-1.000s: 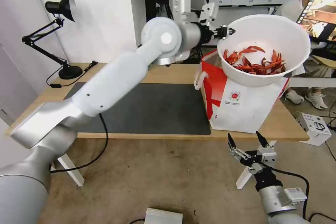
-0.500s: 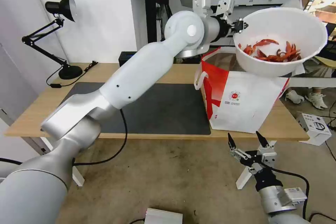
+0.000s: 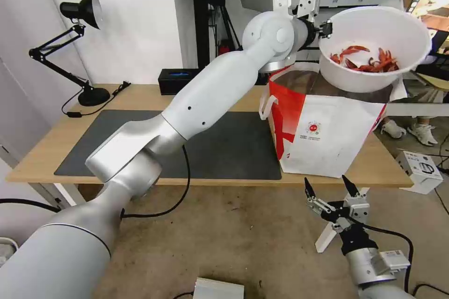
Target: Pick up the trash from the table and place it into the takeout bag.
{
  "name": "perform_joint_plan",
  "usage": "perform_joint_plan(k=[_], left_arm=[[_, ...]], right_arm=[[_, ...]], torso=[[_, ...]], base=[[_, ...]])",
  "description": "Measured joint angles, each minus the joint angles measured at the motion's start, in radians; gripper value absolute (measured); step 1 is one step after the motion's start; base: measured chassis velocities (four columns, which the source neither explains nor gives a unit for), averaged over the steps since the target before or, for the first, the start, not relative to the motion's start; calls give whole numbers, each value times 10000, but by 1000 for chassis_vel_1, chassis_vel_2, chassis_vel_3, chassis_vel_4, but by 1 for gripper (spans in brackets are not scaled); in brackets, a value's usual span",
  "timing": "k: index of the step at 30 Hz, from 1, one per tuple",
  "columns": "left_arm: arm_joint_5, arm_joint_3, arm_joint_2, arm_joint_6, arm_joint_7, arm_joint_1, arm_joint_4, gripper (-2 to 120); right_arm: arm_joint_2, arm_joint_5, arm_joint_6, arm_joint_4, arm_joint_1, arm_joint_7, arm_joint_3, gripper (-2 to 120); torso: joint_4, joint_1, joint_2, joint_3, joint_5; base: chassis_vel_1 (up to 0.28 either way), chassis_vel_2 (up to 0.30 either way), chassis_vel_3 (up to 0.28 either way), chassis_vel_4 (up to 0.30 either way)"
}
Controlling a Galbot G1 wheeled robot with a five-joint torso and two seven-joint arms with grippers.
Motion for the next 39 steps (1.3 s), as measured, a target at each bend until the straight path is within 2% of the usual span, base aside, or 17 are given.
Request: perform_joint_plan(k=[10,20,39], left_arm=[[112,151,16,-270,-876,129,281,0],[539,289,33,-228,-1507,296,360,0],[1129,652,48,38,-1497,525,207,0]], right_arm=[[0,0,0,0,0,0,0,100],[0,0,0,-1,0,0,0,100],[0,0,0,0,0,0,0,100]], torso=[[0,0,0,0,0],[-1,0,0,0,0],[-1,0,0,0,0]], base=[[0,0,0,0],[0,0,0,0],[0,0,0,0]])
